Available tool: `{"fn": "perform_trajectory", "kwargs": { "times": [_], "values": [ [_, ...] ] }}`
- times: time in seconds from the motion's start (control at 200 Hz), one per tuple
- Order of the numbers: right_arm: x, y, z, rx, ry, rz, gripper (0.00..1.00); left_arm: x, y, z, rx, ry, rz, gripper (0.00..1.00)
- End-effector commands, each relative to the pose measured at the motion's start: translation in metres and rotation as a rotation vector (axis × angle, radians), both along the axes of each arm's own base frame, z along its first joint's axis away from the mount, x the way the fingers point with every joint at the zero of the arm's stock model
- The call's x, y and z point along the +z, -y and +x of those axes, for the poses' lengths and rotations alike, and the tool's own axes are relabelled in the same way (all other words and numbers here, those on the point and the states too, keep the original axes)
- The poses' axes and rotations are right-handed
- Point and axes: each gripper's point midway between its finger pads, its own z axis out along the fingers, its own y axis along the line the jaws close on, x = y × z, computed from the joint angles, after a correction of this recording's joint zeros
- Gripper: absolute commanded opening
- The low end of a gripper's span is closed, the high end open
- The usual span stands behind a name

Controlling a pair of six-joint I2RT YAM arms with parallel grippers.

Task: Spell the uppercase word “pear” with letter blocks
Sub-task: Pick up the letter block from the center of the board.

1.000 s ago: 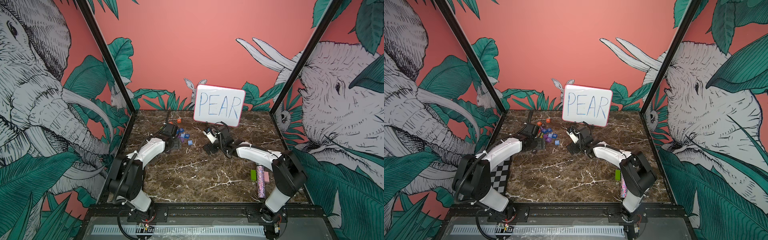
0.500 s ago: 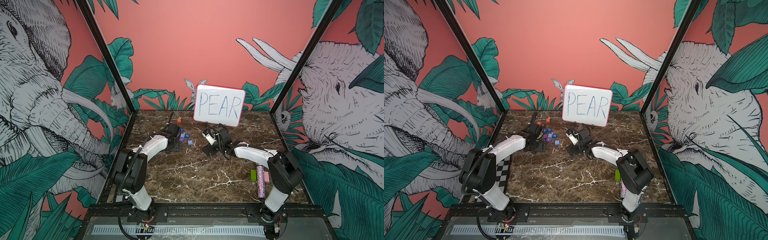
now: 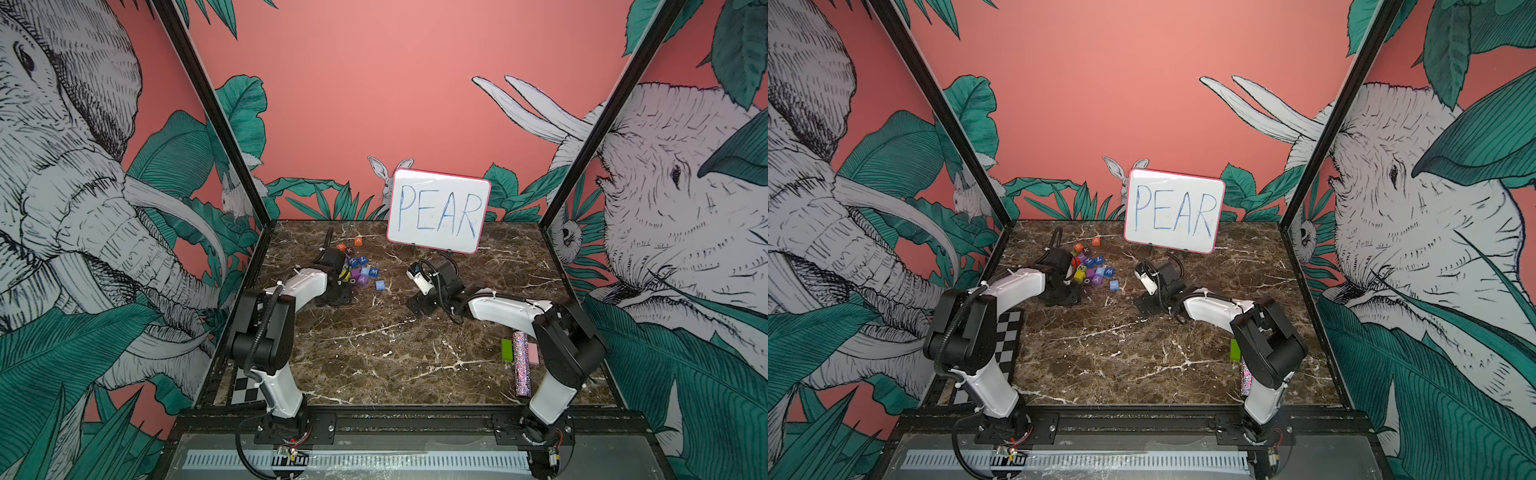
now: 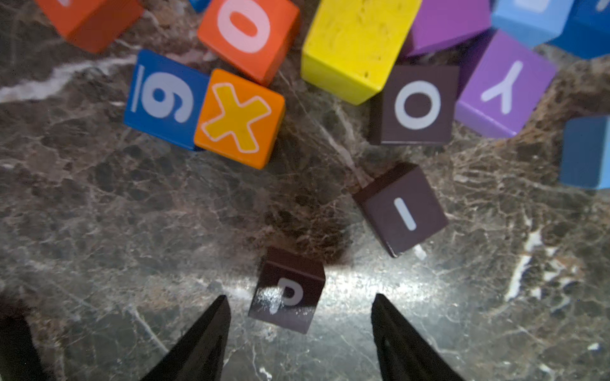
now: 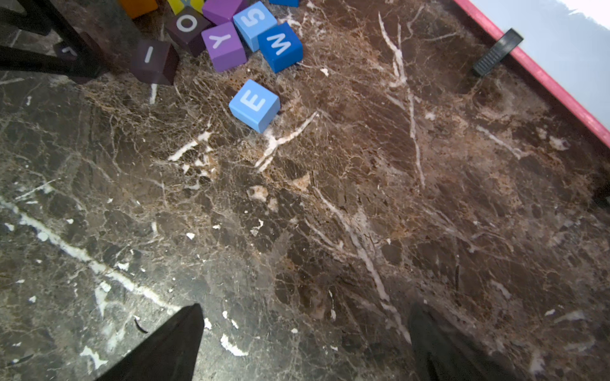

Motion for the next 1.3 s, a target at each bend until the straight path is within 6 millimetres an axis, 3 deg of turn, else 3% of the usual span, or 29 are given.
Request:
{"fn": "perform_trajectory", "kwargs": {
  "times": [0.0, 0.43, 0.875, 1.08, 1.295],
  "values": [
    [0.015, -0.007, 0.005, -0.003, 0.046, 0.041, 0.99, 0.007, 0.002, 0.006, -0.014, 0.007, 0.000, 0.68],
    [0.009, -0.002, 0.005, -0.020, 0.056, 0.026, 0.99, -0.003, -0.007, 0.005, 0.002, -0.024, 0.065, 0.48],
    [0.006, -0.003, 0.006, -0.021, 0.052, 0.027, 0.98, -0.013, -0.003, 0.002, -0.015, -0.048, 0.088, 0.47],
    [0.005, -0.004, 0.007, -0.021, 0.050, 0.025, 0.99, -0.014, -0.007, -0.001, -0.018, -0.053, 0.105, 0.36],
    [0.009, 0.002, 0.012, -0.059, 0.071, 0.011, 0.99, -0.012, -0.008, -0.004, -0.016, -0.053, 0.111, 0.30]
  ]
}}
